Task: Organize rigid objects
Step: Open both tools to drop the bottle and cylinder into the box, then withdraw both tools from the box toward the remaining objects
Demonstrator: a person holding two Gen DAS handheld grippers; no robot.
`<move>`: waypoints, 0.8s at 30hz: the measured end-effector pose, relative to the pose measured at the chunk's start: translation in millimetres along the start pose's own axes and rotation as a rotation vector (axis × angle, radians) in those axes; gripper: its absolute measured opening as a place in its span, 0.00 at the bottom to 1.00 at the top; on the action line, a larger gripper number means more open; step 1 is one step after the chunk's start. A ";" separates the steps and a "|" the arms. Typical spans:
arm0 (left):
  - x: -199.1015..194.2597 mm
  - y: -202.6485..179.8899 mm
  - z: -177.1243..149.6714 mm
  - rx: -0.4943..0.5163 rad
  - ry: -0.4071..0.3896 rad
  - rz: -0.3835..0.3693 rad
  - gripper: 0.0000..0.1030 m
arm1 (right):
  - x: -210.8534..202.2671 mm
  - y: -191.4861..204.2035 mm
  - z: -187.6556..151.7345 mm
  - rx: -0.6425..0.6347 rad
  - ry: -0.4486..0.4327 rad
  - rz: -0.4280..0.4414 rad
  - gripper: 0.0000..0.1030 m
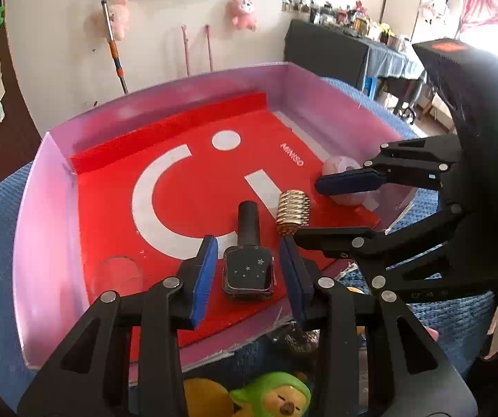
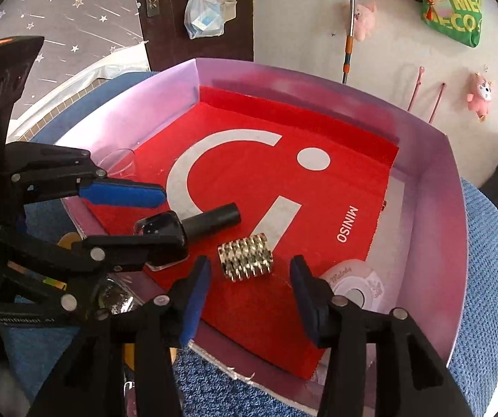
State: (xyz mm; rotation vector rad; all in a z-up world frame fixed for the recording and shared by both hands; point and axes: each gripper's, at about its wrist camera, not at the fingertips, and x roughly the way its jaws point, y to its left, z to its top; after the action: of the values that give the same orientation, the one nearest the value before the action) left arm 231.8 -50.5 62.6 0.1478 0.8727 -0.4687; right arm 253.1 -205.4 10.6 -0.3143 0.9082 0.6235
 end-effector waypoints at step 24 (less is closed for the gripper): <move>-151.4 -35.5 -77.9 -0.102 -0.424 0.149 0.84 | -166.8 66.5 -65.9 0.178 -0.447 -0.254 1.00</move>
State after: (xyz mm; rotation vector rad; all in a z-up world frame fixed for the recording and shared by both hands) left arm 77.9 -7.0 131.0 0.0165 0.4642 -0.2994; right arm 93.7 -248.0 107.2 -0.1179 0.4781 0.3531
